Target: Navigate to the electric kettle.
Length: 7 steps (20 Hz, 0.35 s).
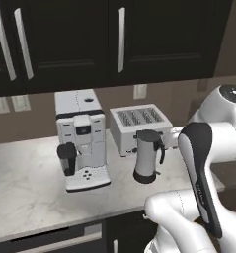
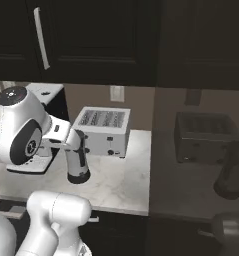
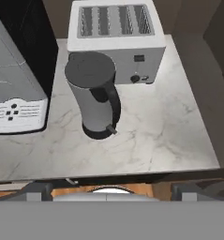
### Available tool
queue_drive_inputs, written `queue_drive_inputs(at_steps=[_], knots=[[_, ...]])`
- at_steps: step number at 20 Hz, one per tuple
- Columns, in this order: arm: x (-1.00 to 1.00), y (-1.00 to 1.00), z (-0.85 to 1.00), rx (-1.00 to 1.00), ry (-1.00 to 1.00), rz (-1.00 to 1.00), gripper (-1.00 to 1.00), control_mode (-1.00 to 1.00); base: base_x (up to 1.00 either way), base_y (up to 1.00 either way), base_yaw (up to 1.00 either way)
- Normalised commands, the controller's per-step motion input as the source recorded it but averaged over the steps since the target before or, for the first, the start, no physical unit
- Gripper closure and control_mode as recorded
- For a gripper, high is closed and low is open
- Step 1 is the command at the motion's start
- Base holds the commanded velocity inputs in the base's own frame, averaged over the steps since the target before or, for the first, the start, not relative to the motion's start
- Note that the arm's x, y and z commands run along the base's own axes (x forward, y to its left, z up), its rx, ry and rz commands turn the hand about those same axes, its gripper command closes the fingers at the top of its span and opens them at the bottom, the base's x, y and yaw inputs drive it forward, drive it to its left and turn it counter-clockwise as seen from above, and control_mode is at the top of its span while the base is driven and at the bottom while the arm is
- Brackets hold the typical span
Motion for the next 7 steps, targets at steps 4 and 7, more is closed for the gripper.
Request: queue_drive_inputs(at_steps=[4,7], knots=[[0.0,0.0,0.0,0.0,0.0,0.0,-1.0,1.0,0.76,1.0,-0.11],[0.0,0.0,0.0,0.0,0.0,0.0,-1.0,1.0,0.76,0.84,-0.07]])
